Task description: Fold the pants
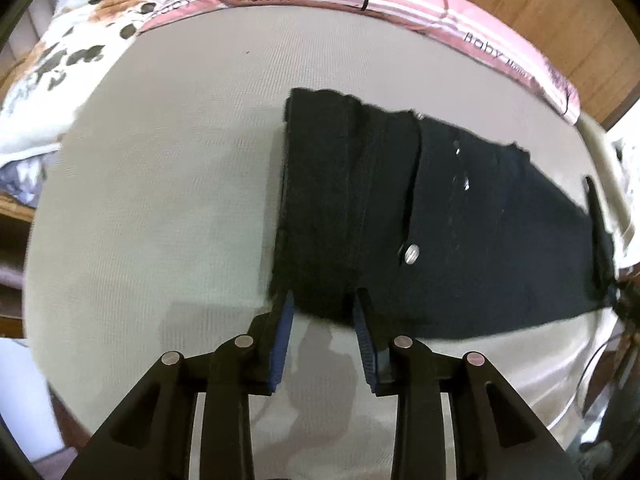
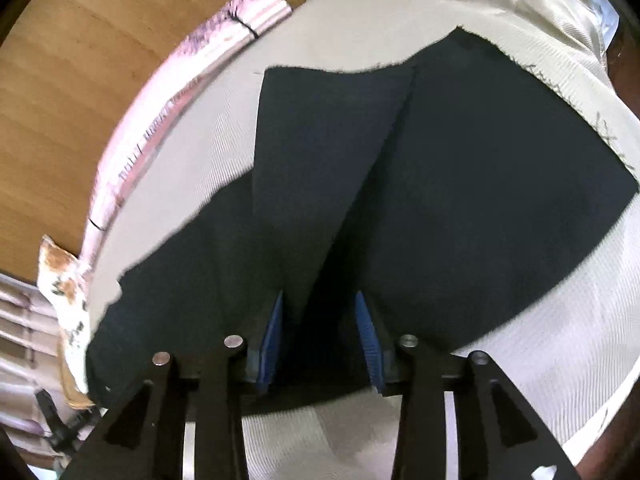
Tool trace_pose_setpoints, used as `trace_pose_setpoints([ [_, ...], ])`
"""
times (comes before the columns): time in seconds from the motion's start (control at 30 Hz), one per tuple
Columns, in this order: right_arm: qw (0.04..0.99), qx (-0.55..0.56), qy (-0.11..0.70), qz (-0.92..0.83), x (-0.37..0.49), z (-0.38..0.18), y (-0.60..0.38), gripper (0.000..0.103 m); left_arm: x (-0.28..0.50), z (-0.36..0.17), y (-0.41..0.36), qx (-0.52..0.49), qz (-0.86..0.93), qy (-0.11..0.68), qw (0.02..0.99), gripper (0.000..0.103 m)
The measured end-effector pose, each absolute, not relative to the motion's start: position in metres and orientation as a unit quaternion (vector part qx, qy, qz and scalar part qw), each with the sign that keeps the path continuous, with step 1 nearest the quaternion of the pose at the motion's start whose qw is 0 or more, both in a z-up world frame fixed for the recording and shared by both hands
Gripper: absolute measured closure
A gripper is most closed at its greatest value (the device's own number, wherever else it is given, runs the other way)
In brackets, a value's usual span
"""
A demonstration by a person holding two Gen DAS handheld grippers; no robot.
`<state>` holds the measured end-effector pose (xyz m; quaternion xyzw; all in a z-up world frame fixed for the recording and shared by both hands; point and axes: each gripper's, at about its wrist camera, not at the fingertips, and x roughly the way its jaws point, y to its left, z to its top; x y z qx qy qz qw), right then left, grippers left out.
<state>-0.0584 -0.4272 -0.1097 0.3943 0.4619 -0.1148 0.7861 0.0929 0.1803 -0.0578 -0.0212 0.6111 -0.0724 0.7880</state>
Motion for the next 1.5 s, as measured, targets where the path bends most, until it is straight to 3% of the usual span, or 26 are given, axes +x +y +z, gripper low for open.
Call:
trace_pose_setpoints([
  [0.23,0.786,0.432,0.427,-0.116,-0.042,-0.113,-0.478,0.066,0.074,-0.014,0.154,-0.013,-0.099,0.556,0.825,0.071],
  [0.57,0.785,0.438,0.415,-0.141,-0.007,-0.118,-0.543,0.066,0.088,-0.013,-0.046,0.053,-0.332,0.533,0.777,0.071],
  [0.87,0.779,0.445,0.426,-0.117,0.008,-0.119,-0.563,0.087,0.053,-0.035,-0.19,0.123,-0.479,0.517,0.698,0.071],
  [1.1,0.779,0.432,0.442,-0.111,0.02,-0.124,-0.567,0.087,0.025,-0.06,-0.238,0.153,-0.506,0.523,0.669,0.071],
  [1.13,0.782,0.43,0.437,-0.108,0.019,-0.121,-0.567,0.094,0.024,-0.063,-0.24,0.154,-0.505,0.525,0.667,0.071],
  [1.23,0.799,0.421,0.416,-0.104,0.012,-0.102,-0.566,0.097,0.017,-0.071,-0.254,0.167,-0.501,0.521,0.671,0.071],
  [1.3,0.815,0.408,0.399,-0.102,0.001,-0.083,-0.565,0.099,0.015,-0.075,-0.257,0.174,-0.498,0.52,0.672,0.074],
  [1.37,0.822,0.399,0.393,-0.107,-0.006,-0.073,-0.564,0.099,0.014,-0.077,-0.259,0.176,-0.497,0.519,0.673,0.086],
  [1.5,0.838,0.348,0.386,-0.169,-0.062,-0.051,-0.561,0.099,0.013,-0.078,-0.261,0.179,-0.497,0.51,0.678,0.087],
])
